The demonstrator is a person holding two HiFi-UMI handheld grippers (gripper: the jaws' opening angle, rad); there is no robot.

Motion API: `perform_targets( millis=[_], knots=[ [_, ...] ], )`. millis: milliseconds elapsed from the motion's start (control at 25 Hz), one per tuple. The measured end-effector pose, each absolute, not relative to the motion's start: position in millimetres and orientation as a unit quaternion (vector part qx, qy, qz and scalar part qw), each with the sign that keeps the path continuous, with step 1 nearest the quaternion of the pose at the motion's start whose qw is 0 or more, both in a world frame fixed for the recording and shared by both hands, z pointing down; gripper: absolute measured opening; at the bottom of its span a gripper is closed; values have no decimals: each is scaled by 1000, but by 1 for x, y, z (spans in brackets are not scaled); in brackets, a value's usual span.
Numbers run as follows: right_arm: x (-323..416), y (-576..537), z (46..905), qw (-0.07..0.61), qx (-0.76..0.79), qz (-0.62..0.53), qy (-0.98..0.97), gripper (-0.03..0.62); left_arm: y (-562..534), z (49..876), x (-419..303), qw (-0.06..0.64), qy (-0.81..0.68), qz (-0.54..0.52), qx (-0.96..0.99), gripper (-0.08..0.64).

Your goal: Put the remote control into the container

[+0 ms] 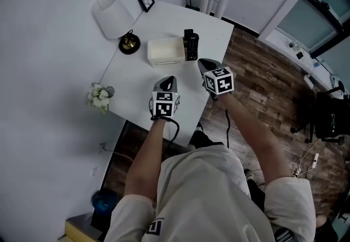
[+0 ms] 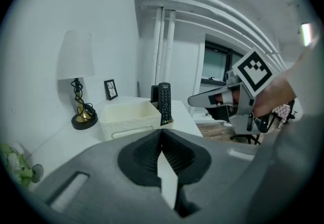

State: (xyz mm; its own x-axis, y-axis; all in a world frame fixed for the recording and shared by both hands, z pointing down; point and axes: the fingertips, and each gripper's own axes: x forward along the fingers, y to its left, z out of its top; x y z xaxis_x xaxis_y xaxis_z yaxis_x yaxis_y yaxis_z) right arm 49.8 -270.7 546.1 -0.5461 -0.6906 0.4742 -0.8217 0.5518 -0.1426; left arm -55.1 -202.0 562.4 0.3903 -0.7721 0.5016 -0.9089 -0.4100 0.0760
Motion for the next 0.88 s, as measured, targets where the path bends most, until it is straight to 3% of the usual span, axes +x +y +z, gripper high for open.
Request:
perform_targets(
  millis=[880],
  knots=[
    [38,-209,550,173,462,218,-842,-3,-172,540,-61,166,-497,168,835,5]
  ],
)
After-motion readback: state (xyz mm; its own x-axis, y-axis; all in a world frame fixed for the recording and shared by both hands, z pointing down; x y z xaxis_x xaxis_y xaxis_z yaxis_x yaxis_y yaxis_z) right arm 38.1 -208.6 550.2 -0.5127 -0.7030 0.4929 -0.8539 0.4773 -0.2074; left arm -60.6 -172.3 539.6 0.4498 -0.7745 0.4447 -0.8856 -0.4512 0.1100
